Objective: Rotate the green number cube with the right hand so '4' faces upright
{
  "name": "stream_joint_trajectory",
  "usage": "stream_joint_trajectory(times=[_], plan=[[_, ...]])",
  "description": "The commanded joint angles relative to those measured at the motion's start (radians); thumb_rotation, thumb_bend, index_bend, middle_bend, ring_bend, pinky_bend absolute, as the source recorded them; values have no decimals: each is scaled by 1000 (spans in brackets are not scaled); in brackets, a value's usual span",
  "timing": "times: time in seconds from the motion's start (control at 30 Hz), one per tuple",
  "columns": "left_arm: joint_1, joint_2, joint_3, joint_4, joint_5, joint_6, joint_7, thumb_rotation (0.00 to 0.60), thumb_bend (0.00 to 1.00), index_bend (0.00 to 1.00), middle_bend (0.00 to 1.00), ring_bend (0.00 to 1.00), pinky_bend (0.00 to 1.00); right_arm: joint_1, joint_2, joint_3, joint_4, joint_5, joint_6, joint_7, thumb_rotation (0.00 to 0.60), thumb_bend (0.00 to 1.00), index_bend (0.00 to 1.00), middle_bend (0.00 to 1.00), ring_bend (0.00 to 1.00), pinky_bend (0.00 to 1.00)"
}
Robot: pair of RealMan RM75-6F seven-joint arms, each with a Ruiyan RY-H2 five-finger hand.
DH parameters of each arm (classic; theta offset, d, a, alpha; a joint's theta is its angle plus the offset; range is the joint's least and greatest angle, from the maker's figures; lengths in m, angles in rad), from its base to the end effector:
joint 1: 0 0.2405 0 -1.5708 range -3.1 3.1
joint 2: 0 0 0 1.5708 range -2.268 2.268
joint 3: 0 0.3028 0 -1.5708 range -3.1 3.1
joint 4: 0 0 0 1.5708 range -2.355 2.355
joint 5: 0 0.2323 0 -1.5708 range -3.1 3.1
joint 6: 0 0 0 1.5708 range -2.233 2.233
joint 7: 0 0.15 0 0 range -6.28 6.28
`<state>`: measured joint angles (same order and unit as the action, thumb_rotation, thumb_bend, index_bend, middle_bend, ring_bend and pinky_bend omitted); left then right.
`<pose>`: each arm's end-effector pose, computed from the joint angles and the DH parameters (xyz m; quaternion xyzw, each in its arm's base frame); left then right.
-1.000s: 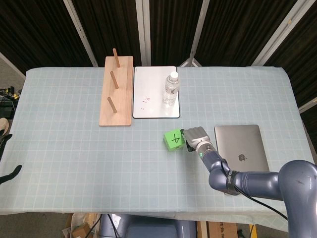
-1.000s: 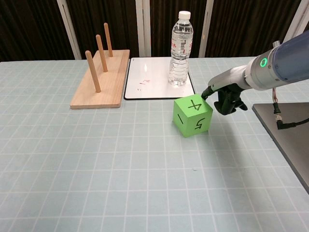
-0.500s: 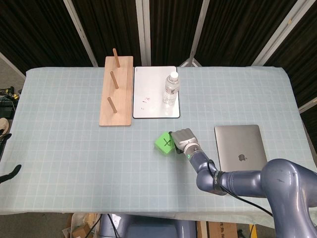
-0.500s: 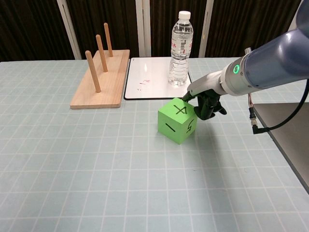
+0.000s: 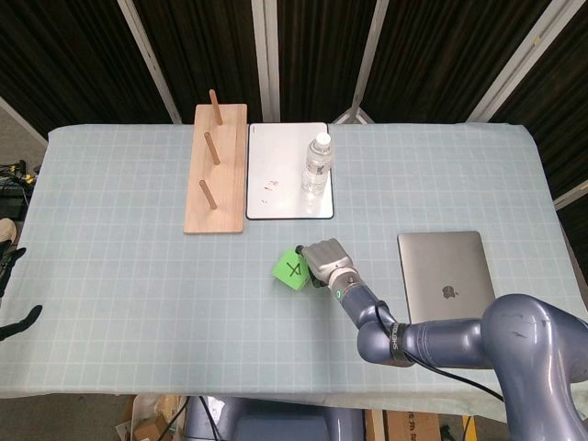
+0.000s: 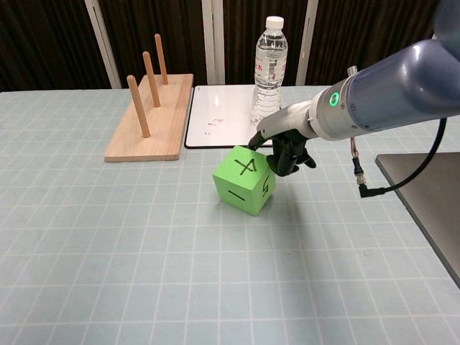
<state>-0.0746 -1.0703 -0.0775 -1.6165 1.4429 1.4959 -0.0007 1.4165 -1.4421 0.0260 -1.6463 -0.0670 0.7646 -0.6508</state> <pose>-0.3704 0.1950 0.1861 -0.5736 -0.3781 -0.3777 0.6207 -0.0490 -0.4193 -0.0549 0.8019 -0.4452 0.1710 0.3599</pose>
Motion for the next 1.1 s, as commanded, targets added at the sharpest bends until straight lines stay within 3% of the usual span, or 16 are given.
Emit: stream_joint_trajectory(times=[0.03, 0.63, 1.1], plan=[[-1, -2, 0, 0, -1, 0, 3, 600, 307, 116, 0, 0, 0, 10, -4, 0, 1, 11, 3, -8, 600, 831, 200, 837, 848, 660], [-2, 0, 0, -3, -6, -3, 3, 600, 307, 116, 0, 0, 0, 96, -64, 20, 60, 125, 49, -89, 600, 831, 211, 837, 848, 660], [-2, -2, 3, -8, -8, -7, 18, 600, 307, 116, 0, 0, 0, -5, -61, 61, 39, -117, 131, -1, 600, 831, 220, 838, 848, 660]])
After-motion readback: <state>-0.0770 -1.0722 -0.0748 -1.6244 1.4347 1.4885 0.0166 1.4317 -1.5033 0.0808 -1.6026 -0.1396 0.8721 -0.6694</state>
